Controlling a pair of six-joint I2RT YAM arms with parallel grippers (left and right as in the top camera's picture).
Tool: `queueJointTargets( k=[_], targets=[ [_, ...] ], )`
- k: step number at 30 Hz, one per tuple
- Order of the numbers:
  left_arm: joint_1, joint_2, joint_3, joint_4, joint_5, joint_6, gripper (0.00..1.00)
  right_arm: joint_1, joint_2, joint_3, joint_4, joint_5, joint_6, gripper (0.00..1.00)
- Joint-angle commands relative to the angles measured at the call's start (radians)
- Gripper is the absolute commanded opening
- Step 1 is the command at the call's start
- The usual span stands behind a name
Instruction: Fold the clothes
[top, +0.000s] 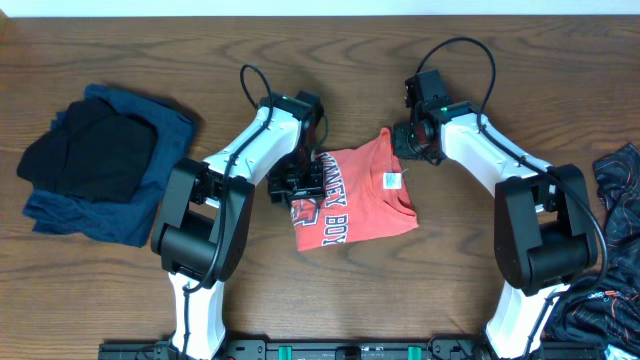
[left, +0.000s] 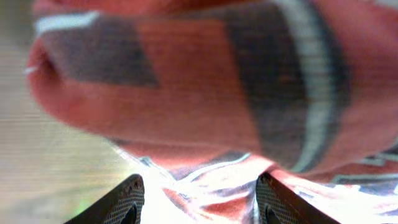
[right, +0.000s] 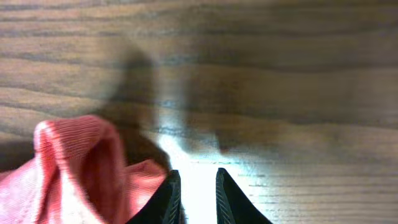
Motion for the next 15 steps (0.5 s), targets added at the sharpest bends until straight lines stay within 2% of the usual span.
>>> queueJointTargets(
  k=[1, 7, 8, 10, 15],
  targets=[
    [0.002, -0.024, -0.007, -0.02, -0.042, -0.05, 0.59, 0.0, -0.003, 0.017, -0.034, 0.026, -0.034, 0.21],
    [0.005, -0.18, -0.006, 0.029, -0.161, -0.049, 0.6, -0.011, -0.145, 0.02, -0.177, 0.015, -0.034, 0.23],
    [0.007, -0.21, -0.006, 0.052, -0.201, -0.049, 0.61, -0.011, -0.177, 0.02, -0.211, 0.002, -0.034, 0.24],
    [0.016, -0.254, -0.006, 0.106, -0.248, -0.044, 0.71, -0.01, -0.23, 0.02, -0.278, -0.022, -0.038, 0.24],
    [0.055, -0.284, -0.006, 0.287, -0.253, 0.041, 0.74, 0.002, -0.304, 0.019, -0.429, -0.161, -0.076, 0.22]
  ],
)
